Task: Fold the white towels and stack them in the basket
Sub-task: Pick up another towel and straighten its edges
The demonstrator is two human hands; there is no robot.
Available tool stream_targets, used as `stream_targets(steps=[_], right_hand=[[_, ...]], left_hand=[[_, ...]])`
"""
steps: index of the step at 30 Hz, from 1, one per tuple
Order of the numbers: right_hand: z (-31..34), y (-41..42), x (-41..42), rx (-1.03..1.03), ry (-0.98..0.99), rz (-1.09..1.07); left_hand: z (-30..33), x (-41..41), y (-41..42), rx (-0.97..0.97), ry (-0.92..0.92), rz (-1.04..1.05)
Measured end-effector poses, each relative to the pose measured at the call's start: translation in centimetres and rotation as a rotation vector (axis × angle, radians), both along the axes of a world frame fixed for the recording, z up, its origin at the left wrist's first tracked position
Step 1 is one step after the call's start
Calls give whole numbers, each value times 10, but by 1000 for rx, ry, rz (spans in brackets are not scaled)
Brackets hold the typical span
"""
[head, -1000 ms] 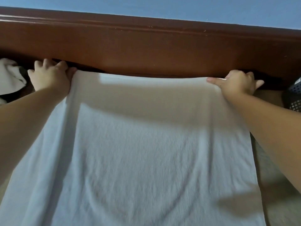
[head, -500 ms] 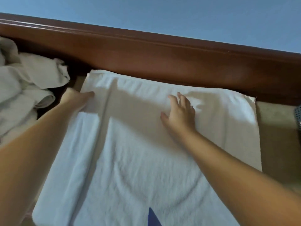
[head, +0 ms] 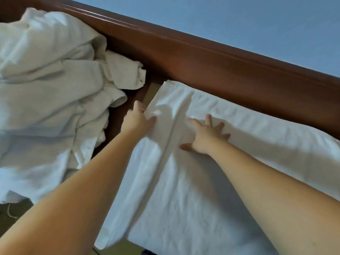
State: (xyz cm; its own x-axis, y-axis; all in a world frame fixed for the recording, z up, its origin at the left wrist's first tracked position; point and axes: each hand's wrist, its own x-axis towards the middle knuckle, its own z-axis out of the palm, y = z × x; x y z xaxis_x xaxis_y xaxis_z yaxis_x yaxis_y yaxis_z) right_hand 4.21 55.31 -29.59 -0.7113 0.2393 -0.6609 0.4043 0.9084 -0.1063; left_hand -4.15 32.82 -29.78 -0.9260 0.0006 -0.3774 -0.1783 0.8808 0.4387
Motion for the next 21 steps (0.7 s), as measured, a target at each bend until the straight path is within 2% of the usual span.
stream_targets(steps=[2, 4, 6, 9, 12, 15, 18, 21], right_hand=[[4, -5, -14, 11, -11, -17], [2, -8, -24, 36, -22, -19], [0, -8, -30, 69, -29, -1], [12, -6, -50, 68, -23, -8], [23, -18, -86, 115, 154, 110], [18, -33, -114, 17, 268, 270], [8, -43, -133, 48, 284, 302], [4, -48, -145, 132, 388, 253]], left_hand=[[3, 20, 4, -180, 148, -86], [5, 35, 12, -239, 102, -93], [2, 45, 15, -201, -72, -18], [-3, 48, 15, -88, -173, 81], [-1, 49, 11, -153, -269, 41], [-4, 59, -4, -165, -396, -7], [-7, 83, -25, -86, -399, -49], [-4, 110, -42, 13, -340, -4]])
